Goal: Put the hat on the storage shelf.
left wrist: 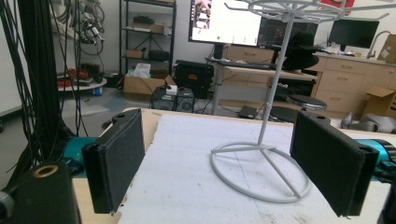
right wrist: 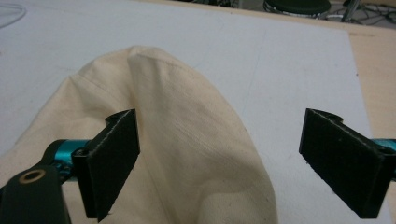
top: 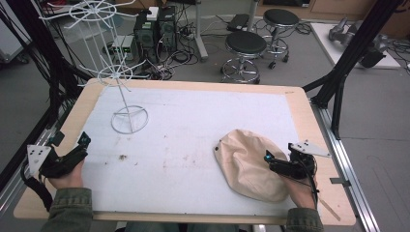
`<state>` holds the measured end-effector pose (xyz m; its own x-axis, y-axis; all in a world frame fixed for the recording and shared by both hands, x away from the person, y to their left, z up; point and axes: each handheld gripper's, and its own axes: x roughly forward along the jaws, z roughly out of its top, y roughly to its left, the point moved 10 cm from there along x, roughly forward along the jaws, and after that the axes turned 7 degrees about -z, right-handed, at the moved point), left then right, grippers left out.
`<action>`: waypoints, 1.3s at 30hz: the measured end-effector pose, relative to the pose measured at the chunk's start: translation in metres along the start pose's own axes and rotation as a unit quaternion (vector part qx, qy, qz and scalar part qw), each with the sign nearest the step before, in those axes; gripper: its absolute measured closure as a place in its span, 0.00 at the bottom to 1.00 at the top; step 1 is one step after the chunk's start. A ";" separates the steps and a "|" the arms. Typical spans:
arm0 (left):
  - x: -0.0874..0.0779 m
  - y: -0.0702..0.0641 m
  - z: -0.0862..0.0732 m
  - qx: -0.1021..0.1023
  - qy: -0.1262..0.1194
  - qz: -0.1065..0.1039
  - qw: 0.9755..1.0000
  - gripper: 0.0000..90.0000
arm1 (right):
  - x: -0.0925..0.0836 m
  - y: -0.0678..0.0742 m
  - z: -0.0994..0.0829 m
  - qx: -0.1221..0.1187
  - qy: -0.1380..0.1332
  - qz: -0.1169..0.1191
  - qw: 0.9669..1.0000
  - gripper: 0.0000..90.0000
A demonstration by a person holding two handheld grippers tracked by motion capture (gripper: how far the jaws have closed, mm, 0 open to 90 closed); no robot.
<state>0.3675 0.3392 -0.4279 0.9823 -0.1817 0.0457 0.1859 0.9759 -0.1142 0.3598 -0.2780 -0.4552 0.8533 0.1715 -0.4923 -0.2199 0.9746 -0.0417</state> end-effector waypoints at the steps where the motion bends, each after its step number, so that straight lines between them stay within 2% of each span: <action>1: 0.000 0.000 0.000 0.000 0.000 0.000 1.000 0.20 | 0.002 -0.001 -0.004 0.004 0.016 -0.001 1.000 0.13; 4: 0.000 0.000 0.000 0.000 0.000 0.000 1.000 0.20 | 0.003 -0.004 -0.008 0.007 0.031 -0.005 0.999 0.13; 6: 0.000 0.000 0.000 0.000 -0.001 -0.001 1.000 0.20 | 0.007 -0.005 -0.016 0.018 0.060 -0.002 0.998 0.13; 8: 0.000 0.000 0.000 0.000 0.000 -0.001 1.000 0.20 | 0.008 -0.006 -0.018 0.021 0.069 -0.003 0.997 0.13; 9: 0.000 0.000 0.000 0.001 0.000 0.000 1.000 0.20 | 0.010 -0.008 -0.023 0.025 0.084 -0.004 0.996 0.13; 15: 0.000 0.001 0.000 -0.001 -0.001 0.001 1.000 0.20 | 0.013 -0.012 -0.028 0.032 0.100 -0.014 0.994 0.13; 18: 0.000 0.001 0.000 -0.001 -0.001 0.001 1.000 0.20 | 0.016 -0.011 -0.031 0.030 0.112 -0.011 0.993 0.13; 19: 0.000 0.000 0.000 -0.001 -0.001 0.000 1.000 0.20 | 0.019 -0.009 -0.037 0.018 0.136 -0.012 0.990 0.14; 20: 0.000 0.000 0.000 0.000 -0.001 0.000 1.000 0.20 | 0.019 -0.009 -0.037 0.018 0.136 -0.012 0.990 0.14; 22: 0.000 0.000 0.001 0.000 -0.002 0.000 1.000 0.20 | 0.021 -0.004 -0.043 0.009 0.162 0.000 0.987 0.21; 23: 0.000 0.000 0.000 -0.001 -0.002 0.000 1.000 0.20 | 0.021 0.001 -0.045 0.016 0.180 0.021 0.983 0.30; 25: 0.000 0.000 0.001 -0.001 -0.002 0.000 1.000 0.20 | 0.020 0.003 -0.044 0.009 0.185 0.021 0.982 0.41; 29: 0.000 0.000 0.000 -0.001 -0.002 0.000 1.000 0.20 | 0.019 0.000 -0.044 -0.006 0.190 -0.001 0.982 0.60; 30: 0.000 0.000 0.000 -0.001 -0.001 0.000 1.000 0.20 | 0.019 0.000 -0.044 -0.006 0.190 -0.001 0.982 0.60; 31: 0.000 0.000 0.000 -0.001 0.000 -0.001 1.000 0.20 | 0.018 -0.002 -0.044 -0.016 0.194 -0.016 0.981 0.70; 33: 0.000 -0.001 0.000 0.000 0.000 -0.002 1.000 0.20 | 0.018 -0.002 -0.043 -0.018 0.194 -0.021 0.981 0.72; 37: 0.001 -0.003 0.000 0.000 0.000 -0.005 1.000 0.21 | 0.017 -0.004 -0.040 -0.032 0.188 -0.053 0.980 0.80; 39: 0.001 -0.003 -0.001 0.000 0.001 -0.006 1.000 0.21 | 0.016 -0.006 -0.039 -0.035 0.184 -0.058 0.981 0.82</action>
<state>0.3684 0.3359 -0.4280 0.9802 -0.1930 0.0453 0.1970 0.9738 -0.1138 0.3560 -0.2865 -0.4964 0.6494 -0.0153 -0.7603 -0.1745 0.9701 -0.1685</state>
